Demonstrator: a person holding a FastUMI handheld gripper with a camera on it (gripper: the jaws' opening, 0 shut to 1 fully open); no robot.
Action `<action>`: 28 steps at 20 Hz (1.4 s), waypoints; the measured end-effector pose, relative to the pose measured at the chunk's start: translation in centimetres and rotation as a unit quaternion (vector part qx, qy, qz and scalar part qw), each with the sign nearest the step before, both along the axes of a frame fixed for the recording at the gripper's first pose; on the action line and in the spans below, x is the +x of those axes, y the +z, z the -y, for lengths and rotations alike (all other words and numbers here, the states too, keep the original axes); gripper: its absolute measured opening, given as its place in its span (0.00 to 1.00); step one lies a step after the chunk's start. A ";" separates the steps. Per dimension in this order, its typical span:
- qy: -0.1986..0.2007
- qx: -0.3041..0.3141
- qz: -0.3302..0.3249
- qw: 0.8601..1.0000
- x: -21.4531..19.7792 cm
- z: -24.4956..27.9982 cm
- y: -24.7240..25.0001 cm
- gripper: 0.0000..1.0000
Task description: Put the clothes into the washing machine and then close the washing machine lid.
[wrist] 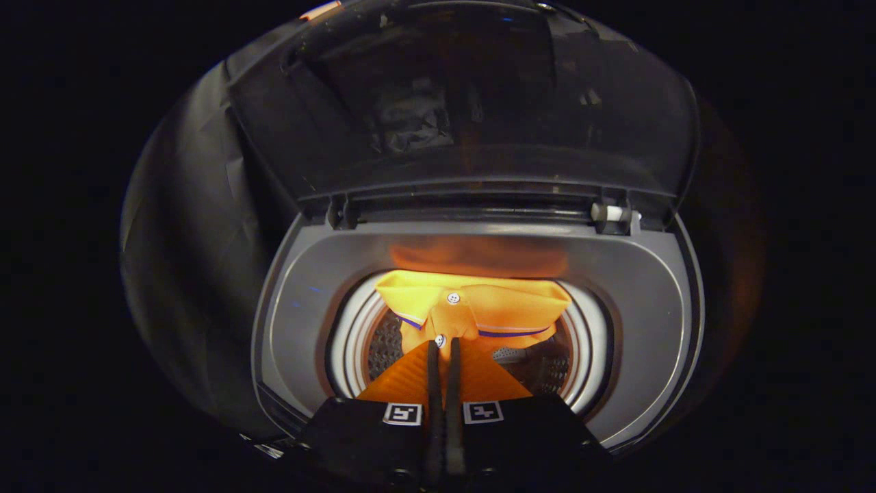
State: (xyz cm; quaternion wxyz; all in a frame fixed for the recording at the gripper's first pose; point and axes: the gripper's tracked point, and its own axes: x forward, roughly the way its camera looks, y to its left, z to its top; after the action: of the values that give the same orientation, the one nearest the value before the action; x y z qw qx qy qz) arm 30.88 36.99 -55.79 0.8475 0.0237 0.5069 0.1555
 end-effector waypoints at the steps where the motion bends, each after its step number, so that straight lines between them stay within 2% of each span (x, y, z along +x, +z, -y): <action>1: -0.002 -0.002 -0.005 1.000 0.1 0.0 -0.4 0.08; 8: -0.016 -0.032 -0.018 0.999 0.4 0.7 -2.4 0.09; 15: -0.040 -0.025 -0.020 0.999 0.4 1.6 -2.5 0.27; 18: -0.044 -0.019 -0.017 0.999 0.2 1.7 -2.4 0.32; 22: -0.033 -0.023 -0.011 0.999 -0.3 1.5 -2.0 0.56; 28: -0.031 -0.023 -0.005 0.999 -1.1 1.4 -1.0 0.82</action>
State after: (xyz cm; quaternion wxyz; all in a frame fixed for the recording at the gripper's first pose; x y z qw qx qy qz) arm 29.83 35.60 -56.74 0.8499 0.0209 0.5133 0.1174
